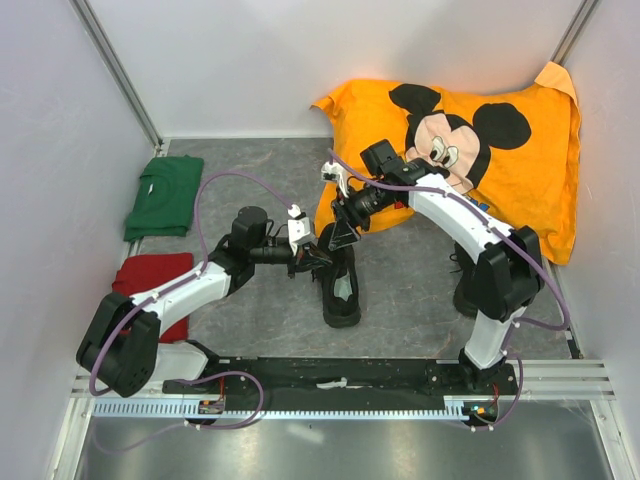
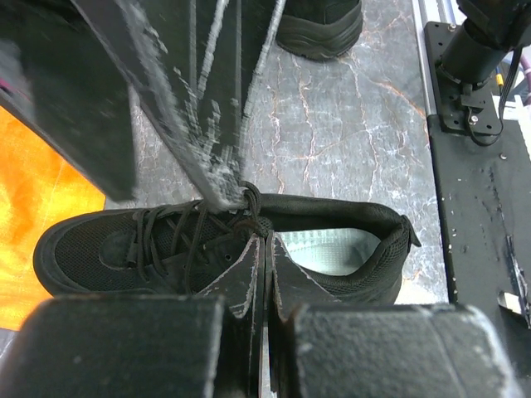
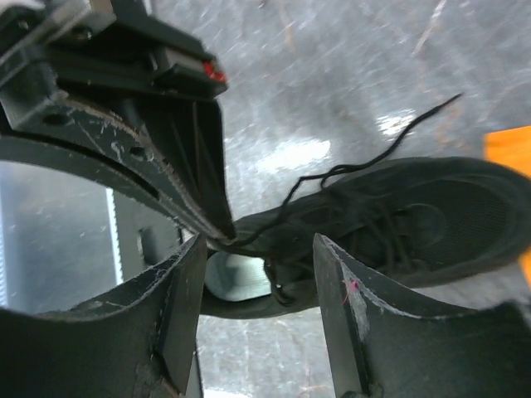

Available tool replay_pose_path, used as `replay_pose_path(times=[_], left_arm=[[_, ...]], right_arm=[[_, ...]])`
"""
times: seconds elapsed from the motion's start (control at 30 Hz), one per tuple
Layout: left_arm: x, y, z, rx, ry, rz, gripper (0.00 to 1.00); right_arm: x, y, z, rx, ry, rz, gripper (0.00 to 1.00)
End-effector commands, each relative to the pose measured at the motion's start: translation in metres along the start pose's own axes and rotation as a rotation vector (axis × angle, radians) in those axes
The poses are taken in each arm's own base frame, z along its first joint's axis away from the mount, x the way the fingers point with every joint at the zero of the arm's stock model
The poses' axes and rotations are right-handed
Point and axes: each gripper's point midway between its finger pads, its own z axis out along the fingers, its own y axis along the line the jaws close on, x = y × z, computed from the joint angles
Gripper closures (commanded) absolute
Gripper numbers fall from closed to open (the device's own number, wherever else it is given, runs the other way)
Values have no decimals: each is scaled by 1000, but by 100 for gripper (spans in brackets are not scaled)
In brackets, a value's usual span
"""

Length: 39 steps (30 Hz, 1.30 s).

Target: Tie the shoes

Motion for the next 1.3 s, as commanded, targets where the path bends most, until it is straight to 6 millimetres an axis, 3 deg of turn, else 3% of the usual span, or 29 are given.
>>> replay_pose_path(times=[0.0, 0.2, 0.77, 0.9, 1.17, 1.23, 1.27], left_arm=[[-5, 0, 2, 24, -29, 96, 98], [-6, 6, 4, 14, -36, 100, 98], [-10, 11, 10, 26, -51, 87, 98], [-11, 12, 10, 26, -53, 86, 98], [-15, 16, 12, 21, -59, 82, 98], [-16, 15, 12, 22, -61, 85, 99], [-16, 15, 12, 23, -60, 82, 99]], right_arm=[[8, 13, 6, -112, 12, 18, 42], [24, 12, 10, -147, 73, 27, 51], [20, 17, 13, -164, 80, -35, 55], [20, 18, 16, -173, 86, -39, 68], [23, 19, 15, -171, 100, -49, 74], [26, 18, 15, -167, 105, -52, 84], [25, 18, 15, -166, 105, -53, 94]])
